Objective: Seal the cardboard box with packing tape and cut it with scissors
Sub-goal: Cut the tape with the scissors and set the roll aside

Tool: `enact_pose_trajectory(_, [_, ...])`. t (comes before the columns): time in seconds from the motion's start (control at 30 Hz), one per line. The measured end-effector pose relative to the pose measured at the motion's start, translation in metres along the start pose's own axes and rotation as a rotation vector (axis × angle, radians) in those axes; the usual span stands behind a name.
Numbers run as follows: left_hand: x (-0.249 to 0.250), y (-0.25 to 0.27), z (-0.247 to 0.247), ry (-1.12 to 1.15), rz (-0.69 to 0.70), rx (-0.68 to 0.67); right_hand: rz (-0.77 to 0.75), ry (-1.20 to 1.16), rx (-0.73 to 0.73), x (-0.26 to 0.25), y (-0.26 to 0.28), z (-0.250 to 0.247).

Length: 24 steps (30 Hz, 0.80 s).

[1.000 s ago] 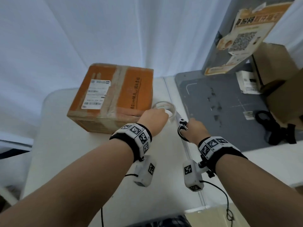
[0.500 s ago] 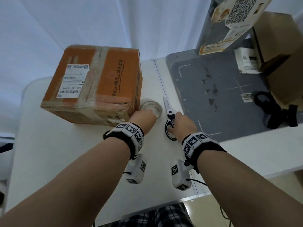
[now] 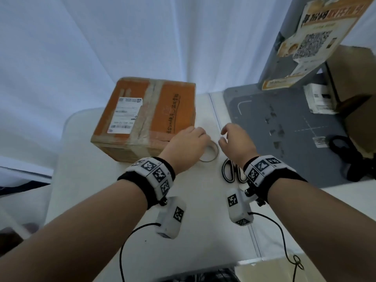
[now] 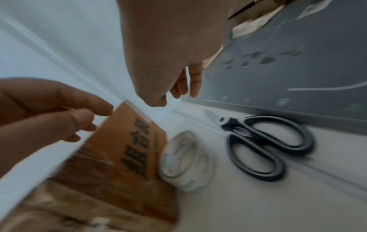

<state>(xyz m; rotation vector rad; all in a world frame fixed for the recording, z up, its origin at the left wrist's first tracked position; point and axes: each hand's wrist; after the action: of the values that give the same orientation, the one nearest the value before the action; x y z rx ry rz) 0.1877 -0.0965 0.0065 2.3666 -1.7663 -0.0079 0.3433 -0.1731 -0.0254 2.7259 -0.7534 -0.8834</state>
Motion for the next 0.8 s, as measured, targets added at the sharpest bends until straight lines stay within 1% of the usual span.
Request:
enact_pose_trajectory(0.03, [-0.012, 0.01, -0.005, 0.018, -0.032, 0.097, -0.068, -0.013, 0.035, -0.015, -0.001, -0.005])
enact_pose_trajectory(0.07, [-0.024, 0.022, -0.01, 0.026, -0.111, 0.11, -0.124, -0.022, 0.052, -0.031, -0.002, -0.008])
enact_pose_trajectory(0.13, [-0.05, 0.049, -0.015, 0.075, -0.354, -0.011, -0.209, -0.025, 0.026, -0.063, -0.004, -0.01])
enact_pose_trajectory(0.2, [-0.076, 0.074, -0.015, 0.223, -0.61, -0.07, -0.258, 0.006, -0.063, -0.091, -0.007, -0.006])
enact_pose_trajectory(0.23, [-0.088, 0.085, -0.013, 0.287, -0.717, -0.103, -0.267, 0.049, -0.129, -0.101, -0.01, -0.001])
enact_pose_trajectory(0.3, [-0.105, 0.098, -0.007, 0.339, -0.848, -0.205, -0.238, 0.161, -0.26, -0.115, -0.015, 0.012])
enact_pose_trajectory(0.33, [-0.112, 0.1, -0.003, 0.364, -0.881, -0.238, -0.209, 0.196, -0.313, -0.117, -0.018, 0.018])
enact_pose_trajectory(0.4, [-0.118, 0.097, -0.001, 0.412, -0.9, -0.237, -0.171, 0.195, -0.362, -0.118, -0.021, 0.025])
enact_pose_trajectory(0.5, [-0.121, 0.088, -0.003, 0.436, -0.923, -0.184, -0.162, 0.169, -0.362, -0.118, -0.021, 0.027])
enact_pose_trajectory(0.8, [-0.123, 0.08, 0.006, 0.369, -0.933, -0.065, -0.167, 0.131, -0.363, -0.116, -0.019, 0.031])
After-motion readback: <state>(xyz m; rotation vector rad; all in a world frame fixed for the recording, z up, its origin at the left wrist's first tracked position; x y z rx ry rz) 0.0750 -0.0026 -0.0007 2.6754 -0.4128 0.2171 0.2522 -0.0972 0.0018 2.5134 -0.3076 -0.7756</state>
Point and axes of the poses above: each hand's wrist, its own y-axis away from the middle knuckle, its own z-axis out of the palm, x = y × z, and after that the axes turned 11 degrees about -x, right-handed
